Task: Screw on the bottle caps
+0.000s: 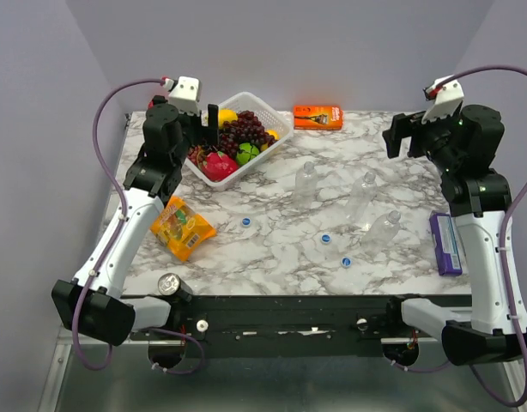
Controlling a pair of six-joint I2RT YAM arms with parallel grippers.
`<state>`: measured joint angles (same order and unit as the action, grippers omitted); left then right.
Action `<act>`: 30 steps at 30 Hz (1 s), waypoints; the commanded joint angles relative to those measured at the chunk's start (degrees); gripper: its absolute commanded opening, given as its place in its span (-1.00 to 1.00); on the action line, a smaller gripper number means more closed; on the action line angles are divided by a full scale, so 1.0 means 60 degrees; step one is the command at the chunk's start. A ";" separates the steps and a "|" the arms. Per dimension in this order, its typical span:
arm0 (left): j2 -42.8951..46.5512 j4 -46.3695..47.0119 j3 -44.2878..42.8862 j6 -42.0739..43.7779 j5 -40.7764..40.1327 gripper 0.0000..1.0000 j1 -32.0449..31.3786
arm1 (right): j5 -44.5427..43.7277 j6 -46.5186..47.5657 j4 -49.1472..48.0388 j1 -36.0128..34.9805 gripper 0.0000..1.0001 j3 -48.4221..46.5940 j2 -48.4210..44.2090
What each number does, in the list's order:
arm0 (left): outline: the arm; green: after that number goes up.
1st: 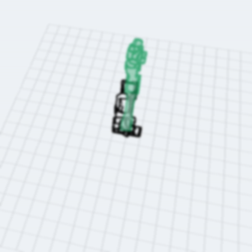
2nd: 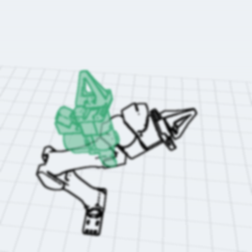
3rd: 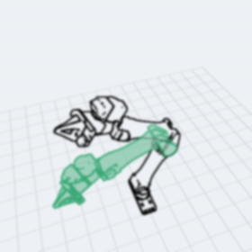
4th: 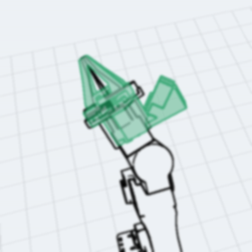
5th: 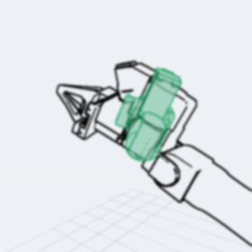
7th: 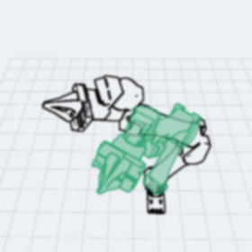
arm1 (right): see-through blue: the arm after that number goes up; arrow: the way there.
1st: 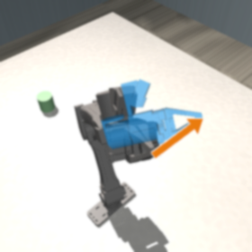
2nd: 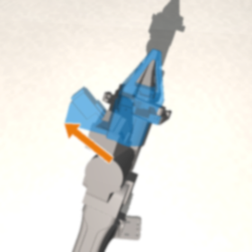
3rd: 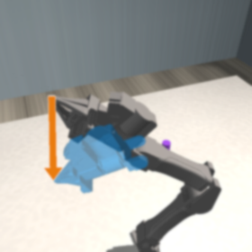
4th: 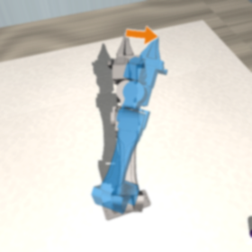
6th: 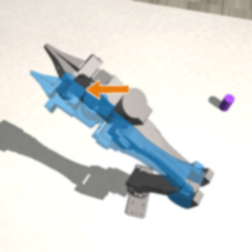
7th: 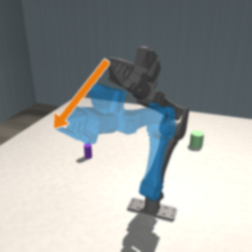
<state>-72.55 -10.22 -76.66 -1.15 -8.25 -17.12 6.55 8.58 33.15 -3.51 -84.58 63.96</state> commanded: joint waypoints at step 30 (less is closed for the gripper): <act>0.3245 -0.2311 0.3505 0.1407 0.3821 0.97 -0.0808 | 0.0975 0.2467 0.2151 -0.4205 0.66 -0.2969 0.5318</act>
<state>-53.65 -23.62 -56.01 6.28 11.84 -21.15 18.41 26.48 48.18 -28.60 -99.50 92.77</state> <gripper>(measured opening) 0.988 0.846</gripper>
